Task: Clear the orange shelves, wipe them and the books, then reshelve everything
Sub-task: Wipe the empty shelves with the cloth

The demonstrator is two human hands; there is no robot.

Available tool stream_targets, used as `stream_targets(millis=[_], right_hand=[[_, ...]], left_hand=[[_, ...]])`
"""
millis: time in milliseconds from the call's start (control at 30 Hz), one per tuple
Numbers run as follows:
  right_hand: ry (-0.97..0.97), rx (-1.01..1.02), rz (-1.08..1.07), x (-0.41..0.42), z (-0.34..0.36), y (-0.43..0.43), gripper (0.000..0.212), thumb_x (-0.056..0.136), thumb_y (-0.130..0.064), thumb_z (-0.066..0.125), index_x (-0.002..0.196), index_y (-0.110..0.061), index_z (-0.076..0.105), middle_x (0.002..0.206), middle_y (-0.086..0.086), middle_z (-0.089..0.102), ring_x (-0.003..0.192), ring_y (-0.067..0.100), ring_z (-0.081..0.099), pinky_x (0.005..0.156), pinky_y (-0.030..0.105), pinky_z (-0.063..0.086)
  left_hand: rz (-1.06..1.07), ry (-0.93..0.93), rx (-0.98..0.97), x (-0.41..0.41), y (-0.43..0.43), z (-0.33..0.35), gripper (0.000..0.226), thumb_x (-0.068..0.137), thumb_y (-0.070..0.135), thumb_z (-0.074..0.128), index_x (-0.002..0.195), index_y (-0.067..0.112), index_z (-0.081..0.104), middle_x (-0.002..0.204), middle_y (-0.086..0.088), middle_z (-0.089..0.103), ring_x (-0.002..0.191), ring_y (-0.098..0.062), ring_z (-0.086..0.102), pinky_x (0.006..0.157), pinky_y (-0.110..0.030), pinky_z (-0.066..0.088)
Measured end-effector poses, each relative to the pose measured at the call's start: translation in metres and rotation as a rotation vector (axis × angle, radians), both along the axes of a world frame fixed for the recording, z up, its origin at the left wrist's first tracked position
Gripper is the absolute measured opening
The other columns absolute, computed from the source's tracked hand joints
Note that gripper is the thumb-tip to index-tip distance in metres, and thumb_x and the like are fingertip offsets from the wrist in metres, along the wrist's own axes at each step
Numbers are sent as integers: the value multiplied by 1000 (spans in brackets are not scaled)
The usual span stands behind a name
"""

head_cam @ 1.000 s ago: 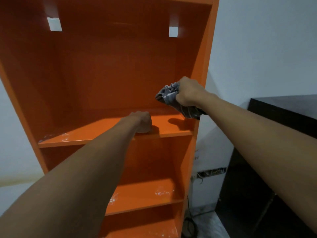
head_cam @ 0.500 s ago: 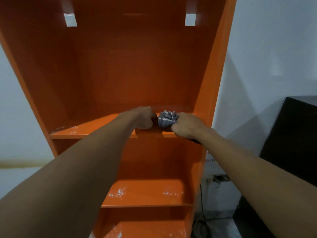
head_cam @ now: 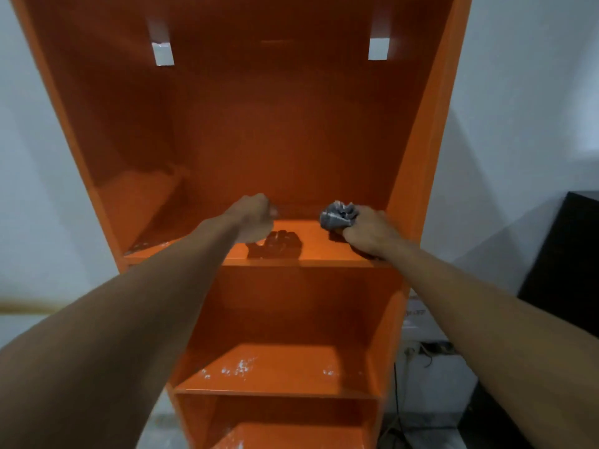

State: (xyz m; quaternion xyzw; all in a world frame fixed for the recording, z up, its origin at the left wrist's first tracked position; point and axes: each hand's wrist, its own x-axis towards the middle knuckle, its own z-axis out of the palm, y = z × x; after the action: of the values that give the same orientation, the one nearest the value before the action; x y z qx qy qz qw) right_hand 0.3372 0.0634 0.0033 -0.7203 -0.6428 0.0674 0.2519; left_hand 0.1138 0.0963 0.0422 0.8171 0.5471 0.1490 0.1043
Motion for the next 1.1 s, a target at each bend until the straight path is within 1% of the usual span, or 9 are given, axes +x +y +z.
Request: stream_targets(millis=[67,133,333,467,600,767,900,967,1100], right_hand=[[-72,-132,-54,-5,-11,17,60,79,-66,51,130,-33,52,124,-2,61,113,31,56,96,42,44],[-154,-177,-34,-20,-14,27,70,77,-74,46,134,-33,49,137,0,55,122,31,50,104,46,38],[-113,1,177,-73,-17,-15,7,80,-31,56,86,-31,58,88,-1,67,83,29,60,66,29,40],[21,180,426,-100,-20,-62,21,59,-17,46,76,-22,57,64,-3,61,67,23,56,56,34,41],[307,281,283,-84,7,-35,20,72,-9,60,77,-27,64,65,-14,67,59,4,58,54,26,46],[131,70,-111,-53,-8,32,16,88,-29,58,104,-30,63,101,-2,71,85,19,62,73,34,46],[-48,-50,-72,-86,-9,47,32,88,-39,54,118,-31,60,121,2,66,108,29,60,87,36,45],[-50,-37,0,-113,-11,36,27,86,-35,55,112,-31,62,114,1,68,100,28,61,83,36,48],[-60,99,135,-156,-27,-25,15,77,-14,54,73,-28,51,66,-3,57,62,26,49,57,36,42]], left_hand=[[77,39,-33,-20,2,-1,55,87,-8,38,133,12,60,133,-16,60,122,-33,57,98,-40,50],[120,95,-64,-37,-1,-2,56,87,-7,38,135,13,58,135,-16,59,125,-33,55,100,-38,48],[106,306,-92,-60,4,-7,39,95,7,41,126,10,64,126,-15,64,112,-34,60,94,-39,50],[23,487,-52,-65,9,-9,34,100,29,46,119,11,67,115,-14,67,100,-33,62,77,-33,48],[-19,407,-75,-75,15,-10,33,99,30,51,122,12,67,120,-12,65,101,-28,60,77,-27,41],[-47,307,-102,-83,28,-11,38,96,29,57,133,19,62,133,-5,62,121,-26,57,100,-32,46],[-66,232,-98,-90,41,-12,32,96,19,57,125,18,68,129,-5,65,118,-26,60,102,-36,48],[-78,236,-76,-96,46,-12,31,96,17,56,124,21,69,127,-2,66,118,-24,60,100,-31,48],[-145,289,-42,-100,45,-9,39,93,5,49,119,24,72,120,-2,70,97,-20,62,76,-26,46]])
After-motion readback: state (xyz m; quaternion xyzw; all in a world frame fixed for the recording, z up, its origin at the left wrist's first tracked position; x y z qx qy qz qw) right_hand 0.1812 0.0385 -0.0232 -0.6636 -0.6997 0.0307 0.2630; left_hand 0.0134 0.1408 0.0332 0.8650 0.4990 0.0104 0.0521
